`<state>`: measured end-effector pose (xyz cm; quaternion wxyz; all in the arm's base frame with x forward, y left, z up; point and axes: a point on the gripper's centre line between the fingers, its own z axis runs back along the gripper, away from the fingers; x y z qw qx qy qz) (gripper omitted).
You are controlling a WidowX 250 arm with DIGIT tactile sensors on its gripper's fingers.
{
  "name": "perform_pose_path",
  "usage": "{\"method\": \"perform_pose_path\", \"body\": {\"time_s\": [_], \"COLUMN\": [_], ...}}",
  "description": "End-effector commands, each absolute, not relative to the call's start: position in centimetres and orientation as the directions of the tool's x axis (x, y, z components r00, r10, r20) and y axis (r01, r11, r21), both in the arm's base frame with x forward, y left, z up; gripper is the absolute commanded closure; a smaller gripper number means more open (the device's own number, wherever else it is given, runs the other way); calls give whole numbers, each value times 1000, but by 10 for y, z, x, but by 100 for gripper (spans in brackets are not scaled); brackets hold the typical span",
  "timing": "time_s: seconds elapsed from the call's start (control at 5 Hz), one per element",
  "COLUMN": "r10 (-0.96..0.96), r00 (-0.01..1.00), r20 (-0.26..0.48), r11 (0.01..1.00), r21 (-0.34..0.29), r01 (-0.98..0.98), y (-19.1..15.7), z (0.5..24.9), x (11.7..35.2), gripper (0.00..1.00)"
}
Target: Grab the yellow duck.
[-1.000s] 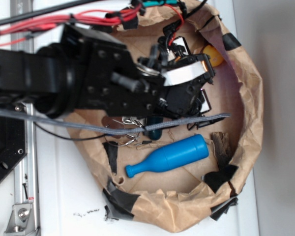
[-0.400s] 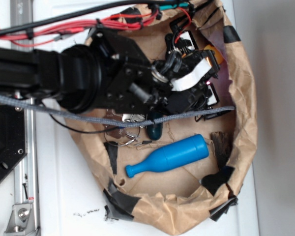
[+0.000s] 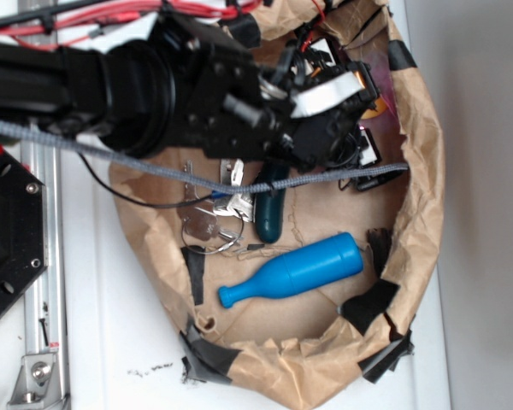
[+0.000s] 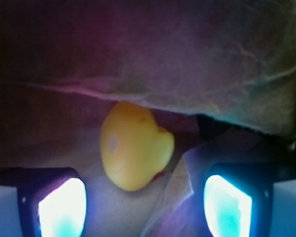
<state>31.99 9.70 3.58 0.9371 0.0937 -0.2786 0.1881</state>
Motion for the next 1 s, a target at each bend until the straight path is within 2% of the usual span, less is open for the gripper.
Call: {"method": "perform_pose_path", "body": {"time_s": [0.0, 0.2, 0.4, 0.6, 0.8], "r10": [276, 240, 235, 244, 256], "r00": [730, 737, 746, 743, 741], "r20": [625, 632, 624, 624, 620], "r11": [912, 922, 928, 928, 929], "r21": [68, 90, 84, 72, 53], "r01": [-404, -377, -362, -366, -365], "y": [128, 127, 127, 126, 121], "z": [60, 59, 59, 63, 70], "x": [353, 360, 360, 355, 347], "gripper": [0, 0, 67, 100, 100]}}
